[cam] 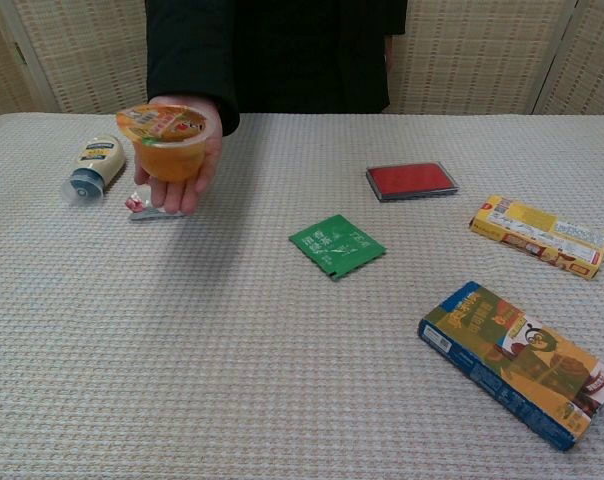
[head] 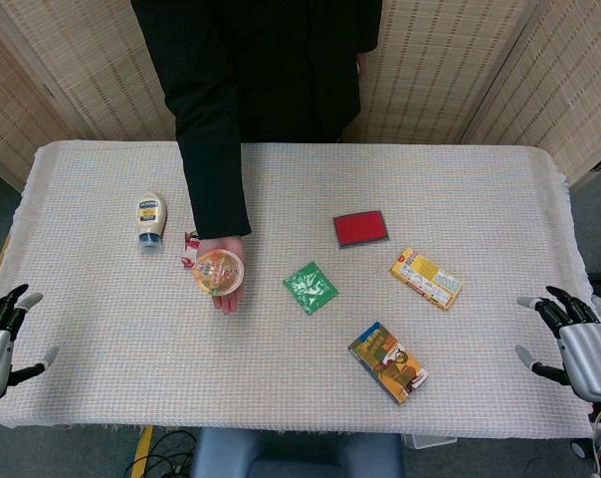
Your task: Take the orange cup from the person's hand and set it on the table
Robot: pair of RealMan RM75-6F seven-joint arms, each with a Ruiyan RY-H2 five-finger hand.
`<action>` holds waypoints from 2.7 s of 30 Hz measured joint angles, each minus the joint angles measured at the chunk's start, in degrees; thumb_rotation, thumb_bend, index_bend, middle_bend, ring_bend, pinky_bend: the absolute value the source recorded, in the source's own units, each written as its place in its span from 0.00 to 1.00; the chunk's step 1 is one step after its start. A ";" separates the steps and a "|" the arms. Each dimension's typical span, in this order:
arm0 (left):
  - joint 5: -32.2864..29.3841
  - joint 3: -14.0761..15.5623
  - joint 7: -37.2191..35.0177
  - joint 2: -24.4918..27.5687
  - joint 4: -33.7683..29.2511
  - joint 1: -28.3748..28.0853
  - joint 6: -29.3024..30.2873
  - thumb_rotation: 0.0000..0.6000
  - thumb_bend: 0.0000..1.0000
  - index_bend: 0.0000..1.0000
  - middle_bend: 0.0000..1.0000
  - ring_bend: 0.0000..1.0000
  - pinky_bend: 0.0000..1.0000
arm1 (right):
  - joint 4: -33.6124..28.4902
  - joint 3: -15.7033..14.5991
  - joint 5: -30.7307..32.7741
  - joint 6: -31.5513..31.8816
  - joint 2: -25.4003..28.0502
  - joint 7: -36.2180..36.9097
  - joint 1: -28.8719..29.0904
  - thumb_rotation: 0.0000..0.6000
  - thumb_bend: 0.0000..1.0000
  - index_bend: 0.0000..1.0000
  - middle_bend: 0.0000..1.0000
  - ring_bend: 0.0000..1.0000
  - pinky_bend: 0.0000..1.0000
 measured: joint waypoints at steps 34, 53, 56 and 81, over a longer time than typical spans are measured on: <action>10.55 -7.94 -1.77 4.99 -7.64 -26.85 -29.43 1.00 0.26 0.11 0.00 0.03 0.26 | -3.53 2.05 0.75 2.77 2.84 -2.75 -0.04 1.00 0.24 0.23 0.30 0.17 0.20; -8.82 -11.45 15.79 -2.03 -6.87 -38.81 -41.39 1.00 0.26 0.17 0.00 0.01 0.25 | -2.12 1.76 1.61 3.60 2.63 -1.27 -1.30 1.00 0.24 0.23 0.31 0.17 0.20; -10.70 -11.08 18.30 -3.15 -5.72 -39.85 -41.64 1.00 0.26 0.21 0.00 0.01 0.25 | -2.09 1.76 1.64 3.55 2.57 -1.29 -1.31 1.00 0.24 0.23 0.31 0.17 0.20; -6.70 -8.72 15.17 -10.96 3.63 -42.29 -36.43 1.00 0.26 0.61 0.50 0.51 0.75 | -1.54 2.22 2.75 3.06 2.18 -1.20 -1.34 1.00 0.24 0.23 0.32 0.17 0.20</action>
